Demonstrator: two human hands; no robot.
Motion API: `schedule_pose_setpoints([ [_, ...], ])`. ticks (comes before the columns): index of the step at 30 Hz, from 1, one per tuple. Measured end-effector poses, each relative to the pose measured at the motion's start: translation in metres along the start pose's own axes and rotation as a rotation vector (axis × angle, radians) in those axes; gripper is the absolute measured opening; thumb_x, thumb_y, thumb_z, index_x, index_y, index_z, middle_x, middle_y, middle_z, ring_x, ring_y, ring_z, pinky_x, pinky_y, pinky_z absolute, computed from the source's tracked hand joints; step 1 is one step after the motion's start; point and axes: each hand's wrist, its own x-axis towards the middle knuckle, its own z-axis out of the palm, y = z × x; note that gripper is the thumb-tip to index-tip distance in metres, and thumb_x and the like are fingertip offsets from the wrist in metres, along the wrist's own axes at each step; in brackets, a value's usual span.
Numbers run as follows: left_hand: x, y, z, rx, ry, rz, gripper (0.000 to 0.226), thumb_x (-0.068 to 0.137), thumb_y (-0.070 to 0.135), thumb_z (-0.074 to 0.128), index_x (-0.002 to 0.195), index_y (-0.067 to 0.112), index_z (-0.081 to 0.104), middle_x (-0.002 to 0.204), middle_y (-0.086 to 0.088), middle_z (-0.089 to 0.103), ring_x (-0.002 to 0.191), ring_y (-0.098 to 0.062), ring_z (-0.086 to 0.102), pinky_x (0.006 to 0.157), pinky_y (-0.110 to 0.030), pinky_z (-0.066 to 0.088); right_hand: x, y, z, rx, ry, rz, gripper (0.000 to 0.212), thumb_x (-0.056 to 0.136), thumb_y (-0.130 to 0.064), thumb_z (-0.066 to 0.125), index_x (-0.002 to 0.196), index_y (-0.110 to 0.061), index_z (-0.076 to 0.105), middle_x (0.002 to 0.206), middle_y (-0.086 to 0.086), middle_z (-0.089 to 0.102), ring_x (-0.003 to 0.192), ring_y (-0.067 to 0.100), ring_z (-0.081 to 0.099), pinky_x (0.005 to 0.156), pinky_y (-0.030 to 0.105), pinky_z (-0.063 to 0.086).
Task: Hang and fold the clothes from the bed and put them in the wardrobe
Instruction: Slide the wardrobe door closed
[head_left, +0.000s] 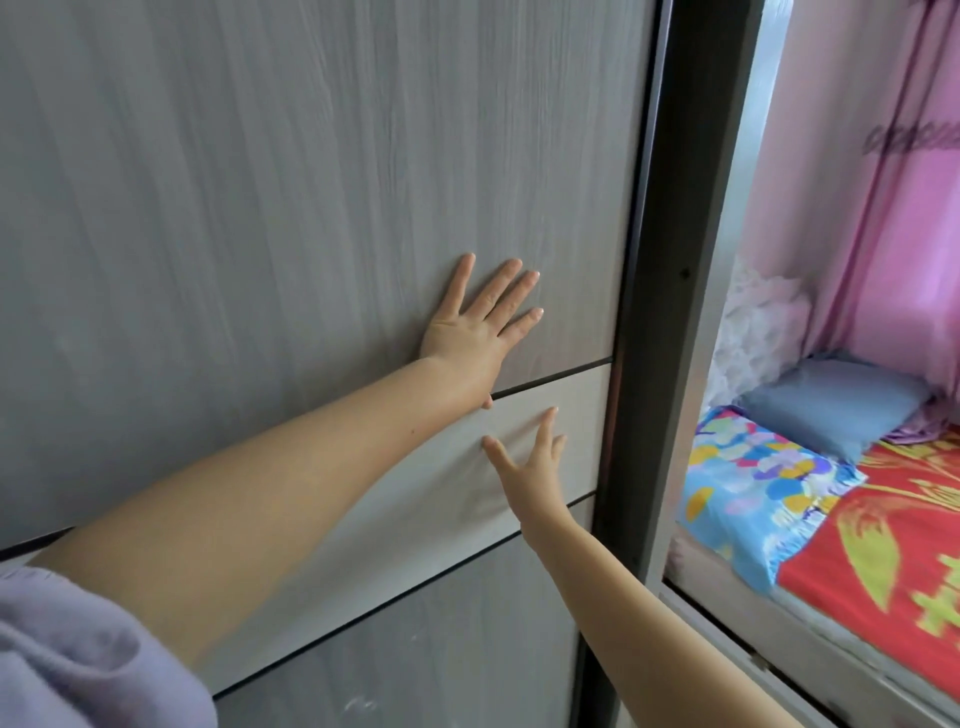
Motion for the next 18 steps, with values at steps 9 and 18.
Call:
schedule_pose_setpoints([
  [9,0.054,0.037,-0.017,-0.013,-0.038,0.019,0.118,0.074,0.062,0.066,0.149,0.025,-0.018,0.150,-0.010,-0.039,0.136,-0.032,-0.038,0.083,-0.063,-0.035,0.039,0.010,-0.051,0.070,0.006,-0.019,0.100,0.085,-0.052,0.064,0.146,-0.047,-0.015,0.157,-0.003,-0.026,0.148,0.023,-0.005,0.116,0.048,0.017],
  [18,0.096,0.067,-0.027,-0.030,-0.026,0.028,0.102,0.086,0.047,0.058,0.149,0.024,-0.019,0.149,-0.009,-0.040,0.136,-0.031,-0.038,0.086,-0.061,-0.032,0.074,0.011,-0.066,0.132,0.130,-0.003,0.074,0.098,-0.051,0.039,0.148,-0.042,-0.014,0.156,-0.002,-0.029,0.145,0.027,-0.022,0.117,0.055,0.000],
])
